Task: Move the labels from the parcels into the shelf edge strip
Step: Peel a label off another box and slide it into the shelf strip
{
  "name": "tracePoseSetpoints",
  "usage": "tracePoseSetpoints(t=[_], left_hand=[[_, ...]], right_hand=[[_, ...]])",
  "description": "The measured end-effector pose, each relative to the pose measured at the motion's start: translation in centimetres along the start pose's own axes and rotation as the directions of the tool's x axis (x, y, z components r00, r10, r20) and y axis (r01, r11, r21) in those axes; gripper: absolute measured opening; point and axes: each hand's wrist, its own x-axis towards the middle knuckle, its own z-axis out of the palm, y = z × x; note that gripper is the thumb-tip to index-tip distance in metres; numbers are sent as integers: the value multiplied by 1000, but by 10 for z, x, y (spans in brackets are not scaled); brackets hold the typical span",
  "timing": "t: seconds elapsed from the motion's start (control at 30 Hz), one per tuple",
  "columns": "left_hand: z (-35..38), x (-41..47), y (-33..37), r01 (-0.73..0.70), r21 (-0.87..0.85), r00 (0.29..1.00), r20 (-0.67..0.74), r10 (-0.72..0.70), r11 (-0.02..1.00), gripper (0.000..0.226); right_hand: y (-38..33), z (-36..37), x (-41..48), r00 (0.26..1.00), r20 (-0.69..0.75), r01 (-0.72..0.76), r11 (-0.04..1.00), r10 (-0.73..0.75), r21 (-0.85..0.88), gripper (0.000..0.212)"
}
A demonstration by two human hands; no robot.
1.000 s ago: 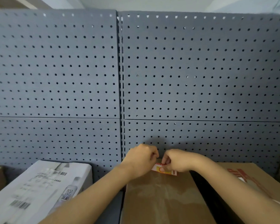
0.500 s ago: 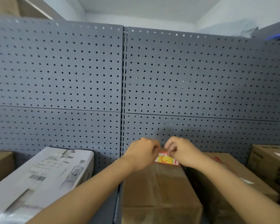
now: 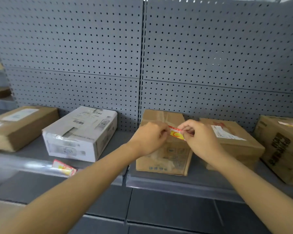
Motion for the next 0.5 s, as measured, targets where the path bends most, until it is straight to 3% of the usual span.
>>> tracePoseSetpoints(t=[0.27,0.4,0.5], left_hand=[[28,-54,-6,25,-45,997,77,-21,999,17],[48,-75,-17,73,-69,989,137,-63,995,15],[66,-89,-28,64,4,979,195,-63,998,20]], right_hand=[[-7,9,-56,1000,9,-5,1000,5,-24,19],[4,28,-77,995,62,-79,997,78,13,20],[16,47,-86,975,104,-203,977,196,61,24]])
